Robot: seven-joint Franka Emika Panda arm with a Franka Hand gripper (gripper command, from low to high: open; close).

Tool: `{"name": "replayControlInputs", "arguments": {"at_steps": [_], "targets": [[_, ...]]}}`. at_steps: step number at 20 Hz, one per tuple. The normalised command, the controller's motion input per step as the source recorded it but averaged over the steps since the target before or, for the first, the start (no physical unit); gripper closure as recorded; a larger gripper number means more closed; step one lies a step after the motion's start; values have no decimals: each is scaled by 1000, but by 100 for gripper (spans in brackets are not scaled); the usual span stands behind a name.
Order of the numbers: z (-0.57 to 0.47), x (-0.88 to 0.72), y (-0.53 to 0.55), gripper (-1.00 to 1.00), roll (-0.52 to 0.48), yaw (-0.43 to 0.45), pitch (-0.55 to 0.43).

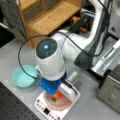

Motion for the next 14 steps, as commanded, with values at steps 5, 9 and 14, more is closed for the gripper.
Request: {"name": "replayControlInputs", "arguments": {"at_steps": [5,9,14], "targets": [[126,-312,-215,-100,-17,34,-52],[161,-304,-375,-100,88,127,-35],[135,-302,-661,-100,216,190,-72]]}}
